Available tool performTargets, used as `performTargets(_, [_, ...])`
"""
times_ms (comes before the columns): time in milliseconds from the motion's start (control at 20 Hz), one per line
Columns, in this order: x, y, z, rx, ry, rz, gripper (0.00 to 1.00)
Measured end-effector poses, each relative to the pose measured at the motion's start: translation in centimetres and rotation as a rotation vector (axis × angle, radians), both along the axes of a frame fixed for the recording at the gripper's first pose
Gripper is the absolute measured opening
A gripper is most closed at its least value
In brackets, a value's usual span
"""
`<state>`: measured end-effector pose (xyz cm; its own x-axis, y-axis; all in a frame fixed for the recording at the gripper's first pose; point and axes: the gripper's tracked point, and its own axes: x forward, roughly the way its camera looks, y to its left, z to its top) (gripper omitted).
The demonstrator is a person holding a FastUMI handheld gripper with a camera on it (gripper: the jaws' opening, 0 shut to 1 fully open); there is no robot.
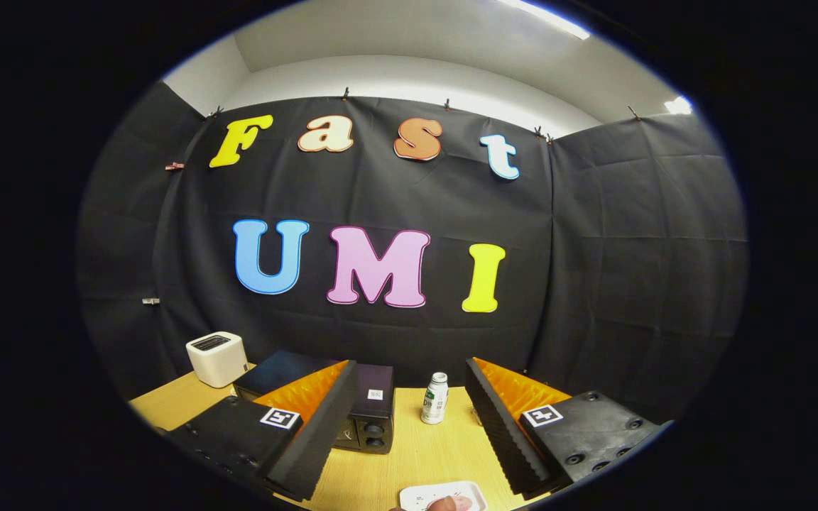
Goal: Open the toaster oven, put the food inside, and close the toaster oven door.
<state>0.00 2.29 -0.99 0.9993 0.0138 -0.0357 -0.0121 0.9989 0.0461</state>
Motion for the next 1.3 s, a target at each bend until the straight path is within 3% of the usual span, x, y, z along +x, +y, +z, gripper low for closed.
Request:
performTargets(300, [0.8,2.7,-0.9,0.006,0.013,0.012,0.98])
performTargets(650, [3.8,10.8,-2.9,0.044,0.031,0.064,0.98])
performTargets(1300, [11.7,22.0,-16.4,0.064,0.280,0.070,0.98])
